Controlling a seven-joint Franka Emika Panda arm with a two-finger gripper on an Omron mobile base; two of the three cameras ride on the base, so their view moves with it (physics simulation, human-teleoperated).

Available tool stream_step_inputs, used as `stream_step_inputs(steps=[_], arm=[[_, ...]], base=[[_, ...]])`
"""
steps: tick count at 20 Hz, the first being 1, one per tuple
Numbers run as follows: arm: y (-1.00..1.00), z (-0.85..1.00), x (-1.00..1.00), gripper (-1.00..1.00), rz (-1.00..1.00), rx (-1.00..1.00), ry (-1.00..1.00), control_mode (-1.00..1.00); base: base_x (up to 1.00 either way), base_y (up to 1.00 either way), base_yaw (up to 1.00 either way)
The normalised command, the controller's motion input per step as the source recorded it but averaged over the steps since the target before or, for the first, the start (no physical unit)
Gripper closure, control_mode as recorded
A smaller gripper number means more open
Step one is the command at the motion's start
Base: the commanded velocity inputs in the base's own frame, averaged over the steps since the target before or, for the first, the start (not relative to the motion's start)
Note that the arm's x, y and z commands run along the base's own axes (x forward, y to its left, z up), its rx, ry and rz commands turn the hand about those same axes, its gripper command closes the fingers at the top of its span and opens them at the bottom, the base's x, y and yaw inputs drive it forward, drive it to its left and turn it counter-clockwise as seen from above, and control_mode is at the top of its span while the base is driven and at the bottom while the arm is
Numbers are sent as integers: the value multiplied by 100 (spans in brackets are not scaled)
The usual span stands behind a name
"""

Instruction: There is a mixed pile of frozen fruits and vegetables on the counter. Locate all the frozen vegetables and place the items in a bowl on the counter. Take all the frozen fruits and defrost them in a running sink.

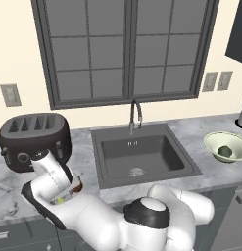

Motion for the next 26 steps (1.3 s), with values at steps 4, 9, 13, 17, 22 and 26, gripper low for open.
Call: stream_step_inputs(steps=[4,9,13,17,22,26], arm=[[20,0,19,-100,0,0,-4,-100],[3,-32,1,-100,0,0,2,-100],[0,-46,-34,100,0,1,9,-100],[-13,-29,-48,100,-7,3,4,-100],[-34,-20,-58,100,-14,5,0,-100],[-34,-20,-55,100,-18,4,0,-100]], base=[[0,0,0],[0,0,0],[0,0,0],[0,0,0],[0,0,0],[0,0,0]])
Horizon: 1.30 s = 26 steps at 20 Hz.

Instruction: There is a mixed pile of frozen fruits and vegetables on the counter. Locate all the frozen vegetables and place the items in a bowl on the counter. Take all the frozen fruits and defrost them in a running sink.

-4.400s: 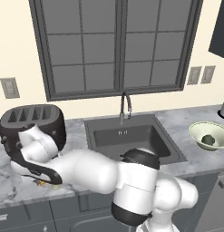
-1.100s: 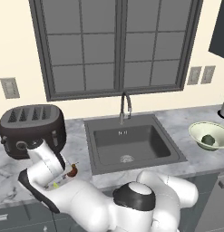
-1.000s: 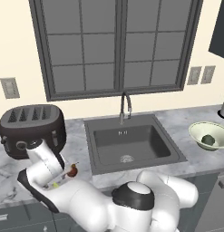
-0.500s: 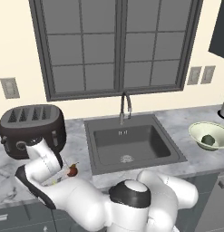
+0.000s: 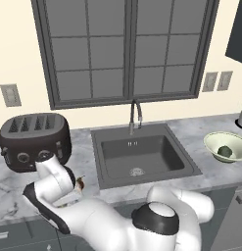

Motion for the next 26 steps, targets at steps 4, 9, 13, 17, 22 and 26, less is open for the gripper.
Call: stream_step_inputs(steps=[4,9,13,17,22,26], arm=[[-30,46,-10,100,-13,0,2,-100],[-49,100,-17,100,-13,1,-1,-100],[-78,82,-19,100,-4,0,-1,-100],[-100,36,-8,100,-13,2,0,-100],[-100,33,3,100,0,0,0,-100],[-100,22,0,100,0,0,0,-100]], base=[[0,0,0],[0,0,0],[0,0,0],[0,0,0],[0,0,0],[0,0,0]])
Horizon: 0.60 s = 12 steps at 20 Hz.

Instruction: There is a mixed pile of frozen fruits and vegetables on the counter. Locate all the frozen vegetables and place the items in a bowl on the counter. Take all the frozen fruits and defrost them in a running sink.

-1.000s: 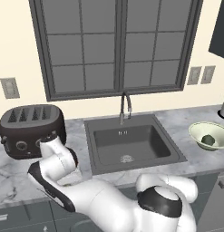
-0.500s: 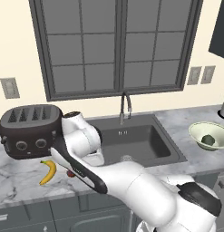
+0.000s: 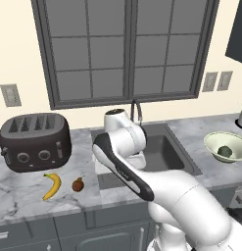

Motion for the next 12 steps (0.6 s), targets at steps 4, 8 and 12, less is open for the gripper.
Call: stream_step_inputs(steps=[4,8,12], arm=[[-100,10,3,100,0,-3,0,-100],[-100,4,14,100,0,-6,0,-100],[-100,16,9,100,0,-6,0,-100]], base=[[0,0,0],[0,0,0],[0,0,0]])
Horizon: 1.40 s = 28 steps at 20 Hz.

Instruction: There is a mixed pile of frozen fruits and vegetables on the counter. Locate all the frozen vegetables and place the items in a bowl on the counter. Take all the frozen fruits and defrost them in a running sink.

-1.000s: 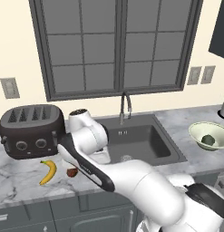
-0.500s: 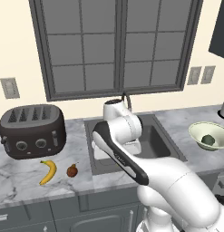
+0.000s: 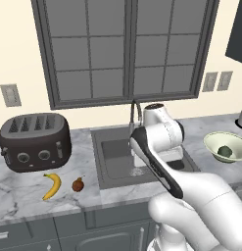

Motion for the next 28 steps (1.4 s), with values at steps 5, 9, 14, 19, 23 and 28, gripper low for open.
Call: stream_step_inputs(steps=[5,9,14,19,23,28], arm=[[-100,24,20,100,0,-1,0,-100],[-100,23,44,100,0,0,1,-100],[-100,18,46,100,-3,2,0,-100],[-100,16,60,100,-1,5,0,-100],[-100,2,66,100,-3,1,4,-100],[-100,-4,61,100,-9,0,2,-100]], base=[[0,0,0],[0,0,0],[0,0,0],[0,0,0],[0,0,0],[0,0,0]])
